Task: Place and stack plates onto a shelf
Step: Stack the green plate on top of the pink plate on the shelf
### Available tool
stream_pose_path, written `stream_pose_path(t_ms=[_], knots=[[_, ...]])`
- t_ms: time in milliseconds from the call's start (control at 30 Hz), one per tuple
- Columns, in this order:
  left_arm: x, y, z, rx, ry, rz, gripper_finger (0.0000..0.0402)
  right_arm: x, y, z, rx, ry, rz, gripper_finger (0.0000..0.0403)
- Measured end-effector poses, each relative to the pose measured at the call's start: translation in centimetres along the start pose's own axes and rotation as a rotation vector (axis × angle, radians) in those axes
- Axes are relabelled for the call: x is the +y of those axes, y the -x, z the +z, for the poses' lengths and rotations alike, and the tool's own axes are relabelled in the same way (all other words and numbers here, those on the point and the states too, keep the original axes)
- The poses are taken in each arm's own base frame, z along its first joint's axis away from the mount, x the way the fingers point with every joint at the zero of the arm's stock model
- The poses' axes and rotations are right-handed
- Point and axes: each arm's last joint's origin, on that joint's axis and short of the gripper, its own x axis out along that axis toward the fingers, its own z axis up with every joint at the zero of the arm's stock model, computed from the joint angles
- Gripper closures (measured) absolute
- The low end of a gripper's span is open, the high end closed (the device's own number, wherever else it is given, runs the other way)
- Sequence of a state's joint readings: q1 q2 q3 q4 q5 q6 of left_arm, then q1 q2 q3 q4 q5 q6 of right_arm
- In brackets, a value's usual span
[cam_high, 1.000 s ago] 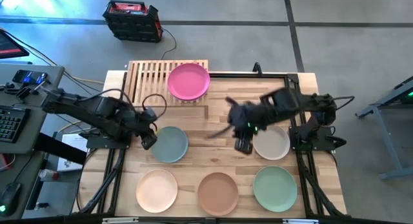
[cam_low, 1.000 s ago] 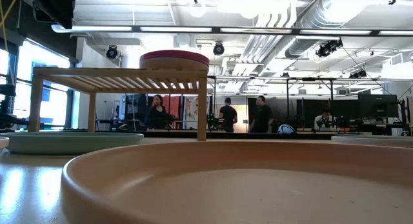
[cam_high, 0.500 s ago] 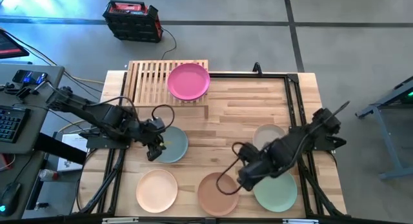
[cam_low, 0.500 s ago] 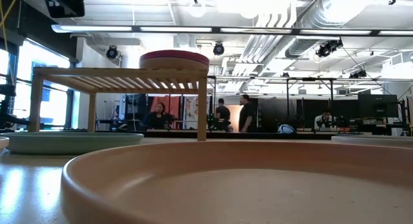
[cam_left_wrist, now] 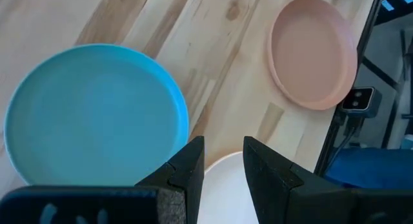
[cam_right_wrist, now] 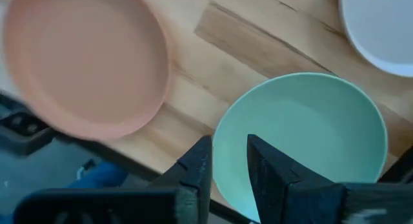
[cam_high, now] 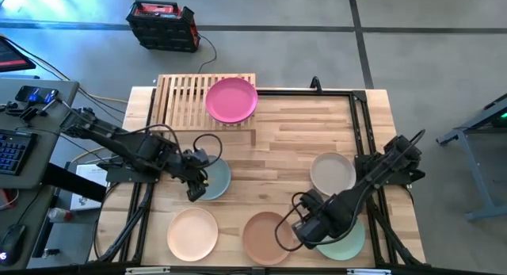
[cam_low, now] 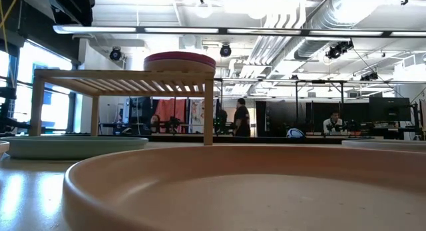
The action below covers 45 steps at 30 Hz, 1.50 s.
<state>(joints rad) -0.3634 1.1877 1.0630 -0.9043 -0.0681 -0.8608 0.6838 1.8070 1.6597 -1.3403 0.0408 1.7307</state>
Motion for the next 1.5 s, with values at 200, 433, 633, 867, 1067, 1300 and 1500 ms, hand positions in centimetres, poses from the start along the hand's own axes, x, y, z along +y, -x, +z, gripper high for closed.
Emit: stream_pose_path(t_ms=[200, 433, 633, 867, 1067, 1300, 1500], knots=[[-0.1, 0.0, 0.1, -0.010, 0.001, -0.012, 0.0305, -0.1, -3.1, -0.5, 0.019, -0.069, 0.011, 0.0328], [-0.1, 0.1, 0.1, -0.011, -0.006, -0.014, 0.0305, -0.9, -6.8, -1.4, 0.073, -0.111, 0.007, 0.0328], [-0.1, 0.1, 0.1, -0.011, -0.008, -0.013, 0.0305, -1.2, -9.5, -1.7, 0.127, -0.121, 0.069, 0.0328], [-0.1, 0.1, 0.1, -0.011, -0.008, -0.013, 0.0305, -1.6, -10.7, -1.7, 0.141, -0.155, 0.077, 0.0328], [-0.1, 0.1, 0.1, -0.011, -0.017, -0.013, 0.0305, -1.7, -11.2, -1.7, 0.126, -0.156, 0.055, 0.0329], [-0.1, 0.1, 0.1, -0.010, -0.025, -0.013, 0.0305, -1.4, -12.6, -1.9, 0.145, -0.147, 0.021, 0.0329], [-0.1, 0.1, 0.1, -0.010, -0.025, -0.013, 0.0305, -1.6, -12.8, -1.8, 0.135, -0.146, -0.002, 0.0330]])
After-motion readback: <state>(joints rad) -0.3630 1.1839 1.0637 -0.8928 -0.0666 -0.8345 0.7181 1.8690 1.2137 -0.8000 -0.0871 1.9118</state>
